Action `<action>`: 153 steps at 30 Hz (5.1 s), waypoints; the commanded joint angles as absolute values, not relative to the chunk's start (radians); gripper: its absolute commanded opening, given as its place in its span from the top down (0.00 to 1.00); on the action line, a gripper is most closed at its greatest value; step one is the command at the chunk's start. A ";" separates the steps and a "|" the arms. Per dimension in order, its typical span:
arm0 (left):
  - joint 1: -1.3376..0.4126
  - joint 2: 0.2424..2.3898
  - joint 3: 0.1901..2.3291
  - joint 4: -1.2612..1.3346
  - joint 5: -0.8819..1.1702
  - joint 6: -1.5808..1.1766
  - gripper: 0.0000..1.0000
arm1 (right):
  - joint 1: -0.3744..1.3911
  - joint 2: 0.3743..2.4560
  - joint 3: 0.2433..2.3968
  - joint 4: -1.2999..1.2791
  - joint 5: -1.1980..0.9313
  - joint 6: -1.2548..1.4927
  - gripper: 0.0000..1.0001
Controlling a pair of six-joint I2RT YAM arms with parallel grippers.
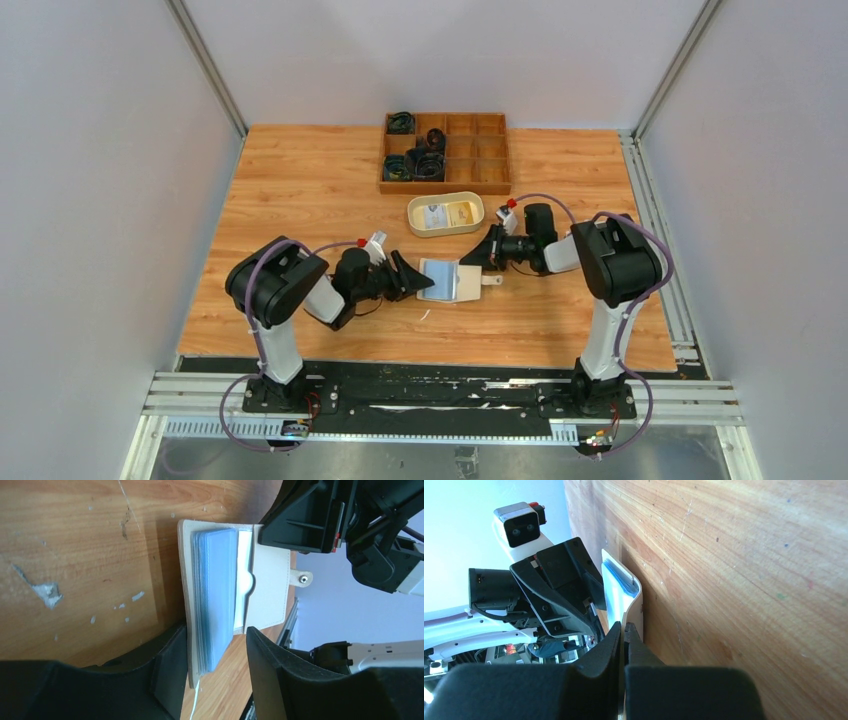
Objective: Take the credit cards out of the card holder
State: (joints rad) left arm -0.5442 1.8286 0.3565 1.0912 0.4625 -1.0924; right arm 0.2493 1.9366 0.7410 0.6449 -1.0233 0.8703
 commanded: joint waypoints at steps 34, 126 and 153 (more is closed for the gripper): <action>-0.495 1.835 0.254 1.243 0.384 -1.127 1.00 | 0.296 1.998 0.725 0.732 -1.029 0.911 1.00; -0.494 1.551 0.332 0.726 0.283 -0.919 1.00 | 0.858 2.001 1.586 -0.656 -0.013 0.467 0.41; -0.497 1.543 0.333 0.726 0.285 -0.905 1.00 | 0.858 2.143 1.712 -0.697 0.114 0.494 0.37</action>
